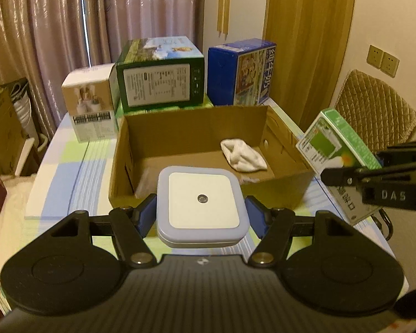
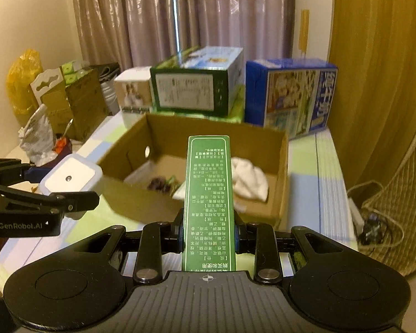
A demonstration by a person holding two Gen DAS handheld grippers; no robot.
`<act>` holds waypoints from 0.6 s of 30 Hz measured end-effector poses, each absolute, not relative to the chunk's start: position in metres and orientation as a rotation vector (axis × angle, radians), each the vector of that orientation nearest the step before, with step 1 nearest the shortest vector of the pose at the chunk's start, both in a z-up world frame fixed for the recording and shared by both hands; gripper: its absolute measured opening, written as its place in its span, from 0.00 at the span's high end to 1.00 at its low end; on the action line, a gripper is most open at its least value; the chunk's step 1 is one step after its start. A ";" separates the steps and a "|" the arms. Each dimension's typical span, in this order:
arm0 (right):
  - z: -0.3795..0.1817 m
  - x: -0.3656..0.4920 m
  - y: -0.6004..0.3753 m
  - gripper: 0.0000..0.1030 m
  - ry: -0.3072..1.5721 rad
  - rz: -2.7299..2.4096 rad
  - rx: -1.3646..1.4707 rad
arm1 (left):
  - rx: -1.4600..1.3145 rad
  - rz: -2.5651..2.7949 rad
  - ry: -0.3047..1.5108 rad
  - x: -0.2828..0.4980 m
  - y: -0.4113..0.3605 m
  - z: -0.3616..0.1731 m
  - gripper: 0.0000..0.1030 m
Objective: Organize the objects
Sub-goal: 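Carry the night-light over the box with the left tool while the right tool follows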
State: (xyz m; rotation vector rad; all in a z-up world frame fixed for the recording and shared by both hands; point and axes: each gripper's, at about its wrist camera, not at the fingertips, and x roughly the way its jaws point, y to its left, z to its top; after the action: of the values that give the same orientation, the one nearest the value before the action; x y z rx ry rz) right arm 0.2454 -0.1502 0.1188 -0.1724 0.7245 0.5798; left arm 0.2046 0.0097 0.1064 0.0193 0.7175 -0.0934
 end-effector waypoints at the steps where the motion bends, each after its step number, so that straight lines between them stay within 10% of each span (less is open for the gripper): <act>1: 0.122 0.252 -0.148 0.74 0.723 0.581 -0.173 | 0.024 -0.096 0.715 0.211 0.010 0.110 0.38; 18: 0.134 0.350 -0.127 0.73 0.774 0.558 -0.141 | -0.007 -0.124 0.753 0.309 0.027 0.123 0.38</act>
State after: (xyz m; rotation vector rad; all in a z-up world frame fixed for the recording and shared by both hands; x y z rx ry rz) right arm 0.3500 -0.1274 0.1338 -0.1411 0.7736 0.5578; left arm 0.3089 0.0272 0.1233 -0.0070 0.7528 -0.1238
